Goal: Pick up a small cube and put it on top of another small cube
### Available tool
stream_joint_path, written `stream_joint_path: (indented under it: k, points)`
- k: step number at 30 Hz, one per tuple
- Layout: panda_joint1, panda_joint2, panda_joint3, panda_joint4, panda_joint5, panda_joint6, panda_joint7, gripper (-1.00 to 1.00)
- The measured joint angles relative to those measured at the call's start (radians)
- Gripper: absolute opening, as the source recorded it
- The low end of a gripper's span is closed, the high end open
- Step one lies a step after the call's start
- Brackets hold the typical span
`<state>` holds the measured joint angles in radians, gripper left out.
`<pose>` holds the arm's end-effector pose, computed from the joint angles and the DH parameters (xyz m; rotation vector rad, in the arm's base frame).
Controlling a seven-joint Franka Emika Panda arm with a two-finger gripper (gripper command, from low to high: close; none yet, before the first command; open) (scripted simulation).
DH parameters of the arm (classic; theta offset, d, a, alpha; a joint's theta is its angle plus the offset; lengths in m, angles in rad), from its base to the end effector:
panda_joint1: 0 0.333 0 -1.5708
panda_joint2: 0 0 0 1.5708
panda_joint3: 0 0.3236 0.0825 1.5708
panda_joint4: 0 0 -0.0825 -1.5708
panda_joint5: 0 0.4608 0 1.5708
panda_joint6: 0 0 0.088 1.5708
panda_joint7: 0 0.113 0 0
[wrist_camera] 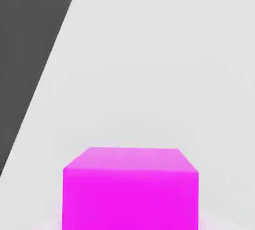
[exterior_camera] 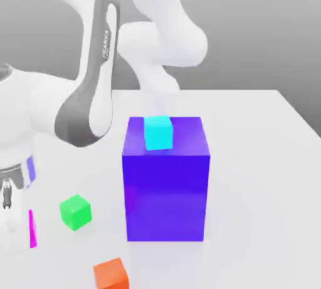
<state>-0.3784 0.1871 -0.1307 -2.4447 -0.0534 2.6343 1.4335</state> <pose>0.4590 -0.2582 0.1617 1.8100 -2.5142 0.0396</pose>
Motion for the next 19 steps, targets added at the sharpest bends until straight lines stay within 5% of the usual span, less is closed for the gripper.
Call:
stream_joint_path:
  k: [10, 16, 17, 19]
  points:
    - [-0.018, -0.301, -0.037, -0.351, -0.004, 0.050, -0.340, -1.00]
    - [-0.007, -0.134, -0.026, -0.366, 0.091, 0.229, -0.430, -1.00]
    - [-0.012, -0.104, -0.018, -0.365, 0.108, 0.257, -0.443, 1.00]
    - [-0.012, -0.104, -0.018, -0.365, 0.108, 0.257, -0.443, 1.00]
